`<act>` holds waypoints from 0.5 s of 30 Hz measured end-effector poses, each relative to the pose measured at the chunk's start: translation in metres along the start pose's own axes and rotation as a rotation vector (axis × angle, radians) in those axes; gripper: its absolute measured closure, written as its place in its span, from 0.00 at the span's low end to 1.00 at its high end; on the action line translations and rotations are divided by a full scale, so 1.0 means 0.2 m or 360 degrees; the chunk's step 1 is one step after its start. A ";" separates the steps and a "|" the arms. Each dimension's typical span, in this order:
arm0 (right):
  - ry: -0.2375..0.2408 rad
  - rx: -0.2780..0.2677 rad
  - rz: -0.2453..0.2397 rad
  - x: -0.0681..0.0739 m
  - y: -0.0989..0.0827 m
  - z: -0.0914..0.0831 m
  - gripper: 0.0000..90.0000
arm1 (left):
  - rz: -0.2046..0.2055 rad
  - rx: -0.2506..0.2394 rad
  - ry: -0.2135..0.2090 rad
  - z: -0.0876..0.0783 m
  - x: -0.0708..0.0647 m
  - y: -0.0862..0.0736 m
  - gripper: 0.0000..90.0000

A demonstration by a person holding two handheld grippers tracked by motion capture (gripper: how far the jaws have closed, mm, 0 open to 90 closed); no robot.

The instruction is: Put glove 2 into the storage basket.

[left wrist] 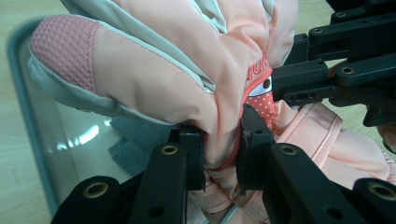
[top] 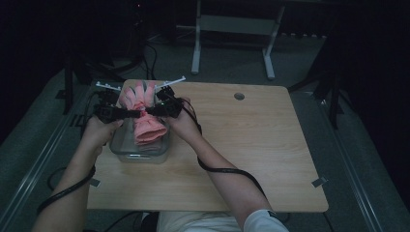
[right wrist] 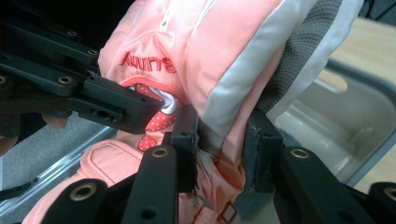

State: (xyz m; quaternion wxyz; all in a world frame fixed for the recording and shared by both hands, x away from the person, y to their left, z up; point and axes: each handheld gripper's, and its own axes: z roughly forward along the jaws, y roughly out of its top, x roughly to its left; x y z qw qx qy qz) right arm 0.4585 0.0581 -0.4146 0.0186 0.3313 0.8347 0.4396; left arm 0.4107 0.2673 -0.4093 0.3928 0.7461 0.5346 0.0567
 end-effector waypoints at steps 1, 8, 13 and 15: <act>-0.0004 0.0011 0.0006 -0.01 -0.01 0.01 0.77 | -0.0017 0.0009 -0.0003 0.02 0.01 -0.01 0.84; -0.0005 0.0095 0.0074 -0.08 -0.09 0.12 0.77 | -0.0079 0.0082 0.0003 0.15 0.06 -0.06 0.83; -0.0012 0.0133 0.0105 -0.10 -0.13 0.19 0.77 | -0.0123 0.0126 -0.0006 0.20 0.11 -0.10 0.83; -0.0019 0.0152 0.0117 -0.11 -0.15 0.22 0.77 | -0.0133 0.0141 -0.0003 0.22 0.13 -0.11 0.83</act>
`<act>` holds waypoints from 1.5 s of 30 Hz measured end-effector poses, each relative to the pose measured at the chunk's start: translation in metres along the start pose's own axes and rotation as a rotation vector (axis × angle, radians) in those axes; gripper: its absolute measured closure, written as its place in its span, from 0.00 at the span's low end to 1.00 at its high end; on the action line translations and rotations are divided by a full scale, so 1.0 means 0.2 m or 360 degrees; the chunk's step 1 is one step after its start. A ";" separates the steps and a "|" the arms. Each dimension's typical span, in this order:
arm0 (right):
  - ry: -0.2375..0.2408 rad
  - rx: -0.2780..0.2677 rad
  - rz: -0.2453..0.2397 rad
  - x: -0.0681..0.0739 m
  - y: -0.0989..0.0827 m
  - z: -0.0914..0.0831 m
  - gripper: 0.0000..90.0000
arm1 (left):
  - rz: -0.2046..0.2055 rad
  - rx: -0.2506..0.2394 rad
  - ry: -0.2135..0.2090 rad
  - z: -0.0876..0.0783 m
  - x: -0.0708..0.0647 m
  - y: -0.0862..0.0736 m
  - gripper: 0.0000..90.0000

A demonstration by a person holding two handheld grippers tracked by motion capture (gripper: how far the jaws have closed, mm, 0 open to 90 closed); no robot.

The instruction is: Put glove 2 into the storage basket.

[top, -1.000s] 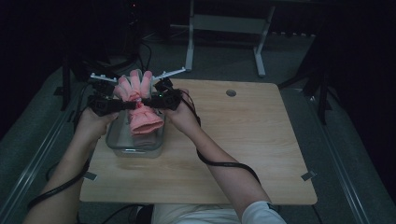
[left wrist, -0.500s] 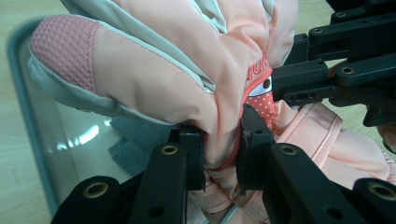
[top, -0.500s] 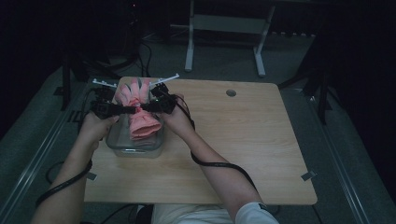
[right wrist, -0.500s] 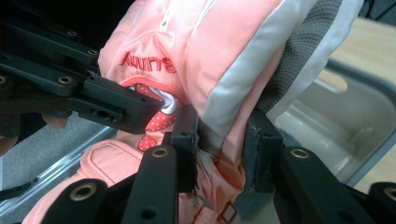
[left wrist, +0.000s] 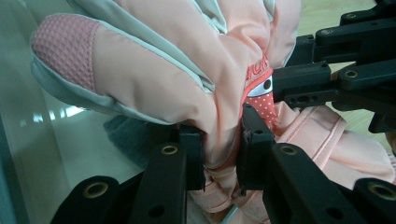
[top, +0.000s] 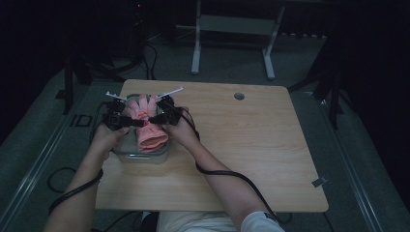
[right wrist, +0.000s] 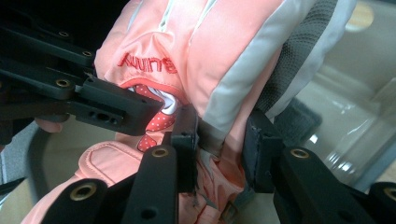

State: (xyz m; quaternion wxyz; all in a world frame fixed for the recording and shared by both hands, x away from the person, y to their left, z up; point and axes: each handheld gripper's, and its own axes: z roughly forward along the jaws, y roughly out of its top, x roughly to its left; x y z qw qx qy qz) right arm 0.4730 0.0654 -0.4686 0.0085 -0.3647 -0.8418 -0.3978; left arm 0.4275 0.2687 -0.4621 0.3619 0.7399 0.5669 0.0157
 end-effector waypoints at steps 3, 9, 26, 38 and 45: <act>-0.0019 0.0016 0.0006 0.00 -0.01 0.03 0.77 | -0.0020 0.0019 -0.0006 0.03 0.03 -0.01 0.83; -0.0053 0.0037 0.0040 -0.01 -0.02 0.07 0.76 | -0.0022 0.0049 0.0045 0.07 0.04 -0.01 0.80; -0.0193 0.0041 -0.0007 -0.06 0.02 0.03 0.55 | -0.0021 0.0006 0.0185 0.11 0.01 0.04 0.59; -0.0137 -0.0075 0.0020 -0.08 0.00 -0.10 0.47 | 0.0079 -0.0016 0.0357 0.15 -0.02 0.04 0.48; -0.0126 -0.0115 0.0021 -0.10 -0.01 -0.18 0.46 | 0.0147 -0.0065 0.0436 0.12 -0.07 0.07 0.42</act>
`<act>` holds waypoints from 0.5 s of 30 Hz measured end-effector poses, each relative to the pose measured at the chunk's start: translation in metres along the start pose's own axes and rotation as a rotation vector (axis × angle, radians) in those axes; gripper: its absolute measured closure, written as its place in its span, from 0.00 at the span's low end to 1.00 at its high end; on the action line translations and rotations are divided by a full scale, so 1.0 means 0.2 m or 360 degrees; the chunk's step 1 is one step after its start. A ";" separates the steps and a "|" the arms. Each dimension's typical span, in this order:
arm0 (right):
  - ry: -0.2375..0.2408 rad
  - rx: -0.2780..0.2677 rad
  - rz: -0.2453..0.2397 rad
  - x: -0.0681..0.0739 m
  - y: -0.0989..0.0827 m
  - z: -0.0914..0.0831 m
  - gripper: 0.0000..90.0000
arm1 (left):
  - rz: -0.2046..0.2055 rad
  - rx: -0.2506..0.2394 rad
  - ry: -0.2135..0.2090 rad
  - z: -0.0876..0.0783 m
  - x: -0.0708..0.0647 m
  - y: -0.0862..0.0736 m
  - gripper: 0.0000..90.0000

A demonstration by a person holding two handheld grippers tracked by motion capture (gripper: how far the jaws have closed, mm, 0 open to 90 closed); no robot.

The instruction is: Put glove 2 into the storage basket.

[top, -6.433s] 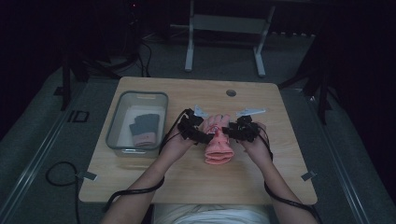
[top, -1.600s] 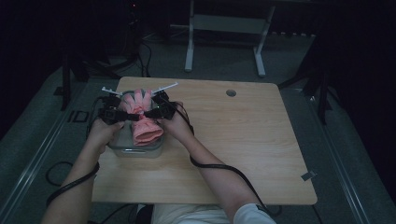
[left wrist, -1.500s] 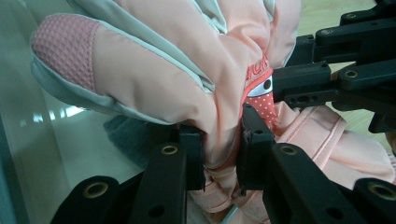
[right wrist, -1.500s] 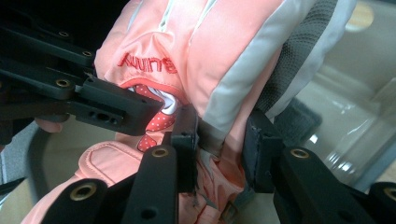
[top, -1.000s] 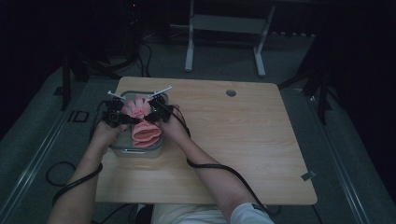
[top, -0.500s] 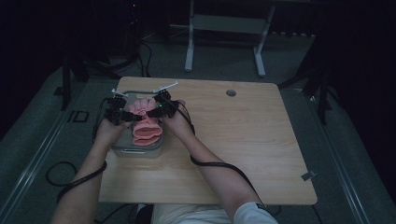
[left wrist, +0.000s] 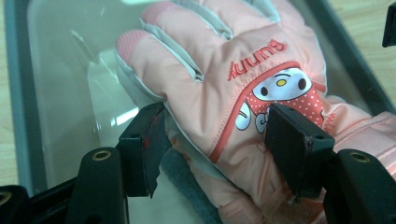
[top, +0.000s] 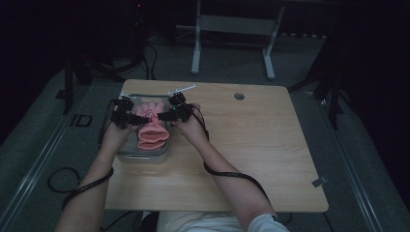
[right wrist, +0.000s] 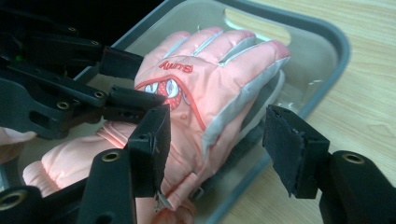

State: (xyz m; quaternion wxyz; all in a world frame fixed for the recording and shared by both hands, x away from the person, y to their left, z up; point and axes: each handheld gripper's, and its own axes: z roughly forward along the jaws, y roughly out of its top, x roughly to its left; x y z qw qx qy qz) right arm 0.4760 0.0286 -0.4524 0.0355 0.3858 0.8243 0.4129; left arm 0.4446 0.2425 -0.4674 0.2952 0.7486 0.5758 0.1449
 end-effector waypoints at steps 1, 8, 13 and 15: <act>0.0003 -0.0003 0.0012 -0.01 0.00 -0.01 0.46 | 0.0014 0.0001 0.0024 0.00 -0.01 0.00 0.42; 0.0008 -0.0023 0.0035 -0.03 -0.03 -0.06 0.46 | 0.0057 0.0027 0.0100 0.04 -0.03 0.02 0.36; 0.0007 -0.0019 0.0036 -0.04 -0.03 -0.07 0.46 | 0.0022 0.0000 0.0059 0.03 -0.03 0.03 0.34; 0.0003 -0.0025 0.0029 -0.05 -0.03 -0.08 0.46 | -0.0004 -0.0029 0.0028 0.01 -0.02 0.03 0.34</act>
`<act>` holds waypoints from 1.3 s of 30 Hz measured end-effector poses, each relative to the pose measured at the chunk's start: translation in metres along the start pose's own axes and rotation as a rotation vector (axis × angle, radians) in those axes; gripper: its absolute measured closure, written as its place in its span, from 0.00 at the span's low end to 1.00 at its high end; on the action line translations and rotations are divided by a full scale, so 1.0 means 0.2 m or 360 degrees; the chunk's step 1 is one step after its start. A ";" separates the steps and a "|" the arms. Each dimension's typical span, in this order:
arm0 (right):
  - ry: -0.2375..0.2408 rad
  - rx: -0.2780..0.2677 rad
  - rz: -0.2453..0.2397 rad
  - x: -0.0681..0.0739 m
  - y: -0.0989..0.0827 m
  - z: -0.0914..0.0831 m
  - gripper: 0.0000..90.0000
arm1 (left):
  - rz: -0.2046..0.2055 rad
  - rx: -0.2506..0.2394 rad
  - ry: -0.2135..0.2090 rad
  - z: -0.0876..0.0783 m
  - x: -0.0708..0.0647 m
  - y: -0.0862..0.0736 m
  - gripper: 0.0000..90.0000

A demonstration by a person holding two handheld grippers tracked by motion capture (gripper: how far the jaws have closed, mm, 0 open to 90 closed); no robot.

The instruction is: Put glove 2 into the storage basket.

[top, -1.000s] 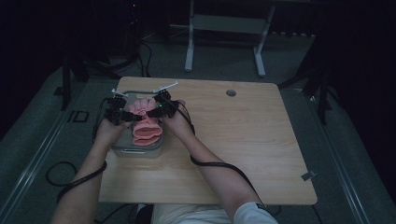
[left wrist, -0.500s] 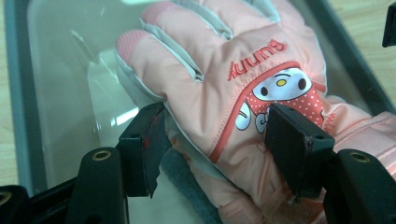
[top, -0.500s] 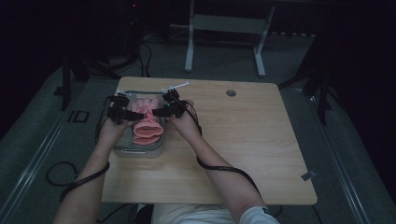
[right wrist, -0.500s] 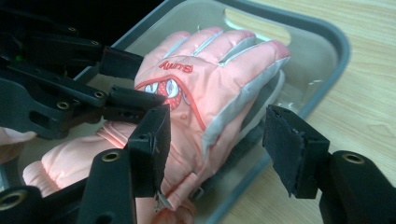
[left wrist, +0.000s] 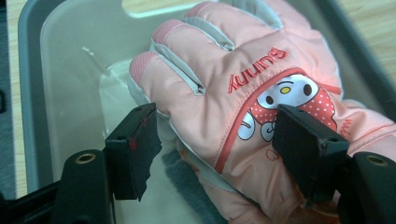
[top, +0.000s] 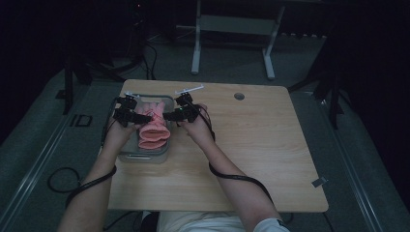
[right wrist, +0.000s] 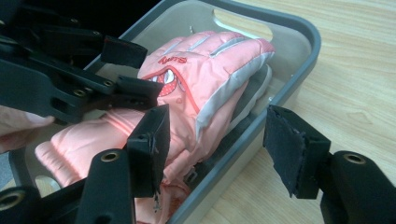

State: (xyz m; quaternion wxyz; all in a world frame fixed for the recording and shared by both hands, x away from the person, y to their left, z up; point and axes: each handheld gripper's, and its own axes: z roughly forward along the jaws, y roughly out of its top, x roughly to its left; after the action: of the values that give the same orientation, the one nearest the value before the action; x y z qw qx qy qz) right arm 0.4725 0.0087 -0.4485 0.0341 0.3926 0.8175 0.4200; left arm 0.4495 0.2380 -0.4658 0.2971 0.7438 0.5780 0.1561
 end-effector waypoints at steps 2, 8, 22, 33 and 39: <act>-0.0001 -0.0010 0.0001 -0.01 0.00 -0.01 0.46 | -0.0005 -0.0028 -0.0036 -0.02 0.01 0.00 0.31; -0.0019 -0.0031 -0.0017 -0.01 0.01 -0.03 0.43 | 0.0007 -0.0049 -0.0060 -0.04 0.02 -0.01 0.21; 0.0101 -0.0047 -0.0064 -0.01 0.00 -0.05 0.26 | 0.0097 -0.0187 -0.0096 -0.14 -0.02 0.00 0.08; 0.0122 -0.0076 -0.0086 -0.02 0.00 -0.10 0.24 | 0.0157 -0.0303 -0.0141 -0.24 -0.10 0.00 0.06; 0.0126 -0.0050 -0.0167 -0.03 -0.01 -0.11 0.20 | 0.0213 -0.0304 -0.0192 -0.29 -0.18 -0.01 0.02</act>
State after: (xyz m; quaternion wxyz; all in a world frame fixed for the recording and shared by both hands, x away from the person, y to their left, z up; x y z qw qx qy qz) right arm 0.4667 -0.0106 -0.4384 0.0299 0.3318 0.8309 0.4457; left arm 0.4053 0.2184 -0.4182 0.3896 0.7572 0.4907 0.1848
